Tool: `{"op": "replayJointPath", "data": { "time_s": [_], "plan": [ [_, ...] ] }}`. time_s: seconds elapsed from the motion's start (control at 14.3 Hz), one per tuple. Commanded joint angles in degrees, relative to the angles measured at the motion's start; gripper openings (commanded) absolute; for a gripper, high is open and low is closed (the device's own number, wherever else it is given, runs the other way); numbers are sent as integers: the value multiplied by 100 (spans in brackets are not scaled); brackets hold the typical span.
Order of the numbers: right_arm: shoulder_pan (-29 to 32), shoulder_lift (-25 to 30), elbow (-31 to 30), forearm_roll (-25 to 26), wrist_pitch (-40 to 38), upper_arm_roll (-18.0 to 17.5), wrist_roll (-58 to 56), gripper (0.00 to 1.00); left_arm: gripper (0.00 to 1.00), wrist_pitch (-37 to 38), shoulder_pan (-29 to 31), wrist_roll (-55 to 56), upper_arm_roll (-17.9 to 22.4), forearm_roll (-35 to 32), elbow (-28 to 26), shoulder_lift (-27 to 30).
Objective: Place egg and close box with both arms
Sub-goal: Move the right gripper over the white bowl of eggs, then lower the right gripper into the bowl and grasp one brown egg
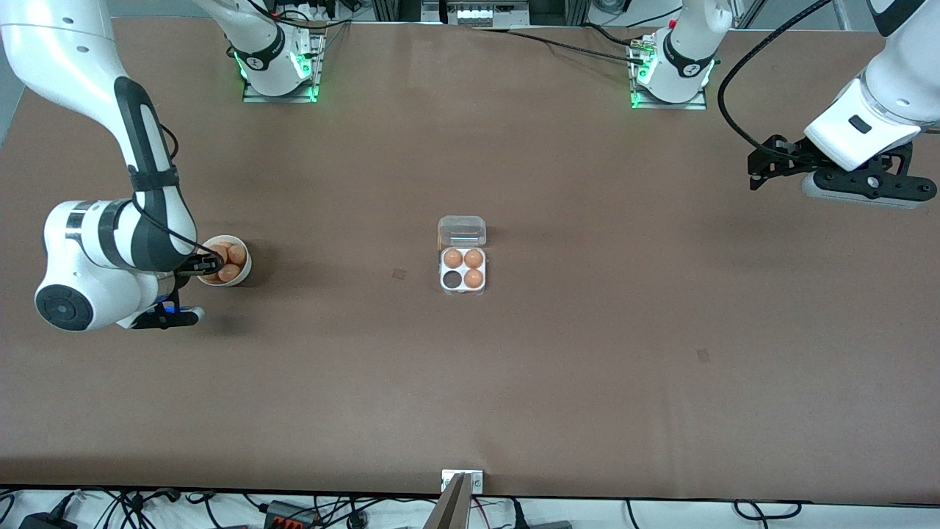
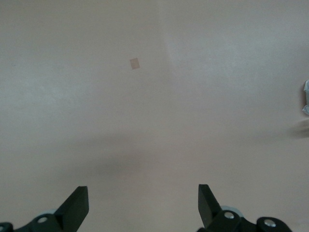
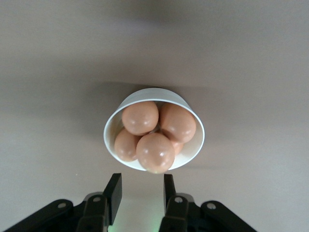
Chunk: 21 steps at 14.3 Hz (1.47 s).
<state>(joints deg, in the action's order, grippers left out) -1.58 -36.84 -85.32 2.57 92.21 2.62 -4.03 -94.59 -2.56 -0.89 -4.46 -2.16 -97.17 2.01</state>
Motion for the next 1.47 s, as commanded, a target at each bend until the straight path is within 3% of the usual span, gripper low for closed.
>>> {"op": "replayJointPath", "data": {
  "time_s": [0.0,0.35,0.49,0.63,1.4],
  "plan": [
    [43,107,-108,6,69,-24,-89,42,100,116,19,27,-20,23,163,-61],
    [105,63,-116,6,87,-24,-89,43,100,116,19,27,-11,23,163,-61],
    [114,2,-116,-11,95,-24,-89,59,100,116,19,27,-11,23,163,-61],
    [140,-60,-116,-29,104,-24,-81,64,100,116,19,27,-11,23,163,-61],
    [219,-288,-380,-170,332,-24,-81,64,100,116,19,27,-11,23,163,-61]
  ]
}}
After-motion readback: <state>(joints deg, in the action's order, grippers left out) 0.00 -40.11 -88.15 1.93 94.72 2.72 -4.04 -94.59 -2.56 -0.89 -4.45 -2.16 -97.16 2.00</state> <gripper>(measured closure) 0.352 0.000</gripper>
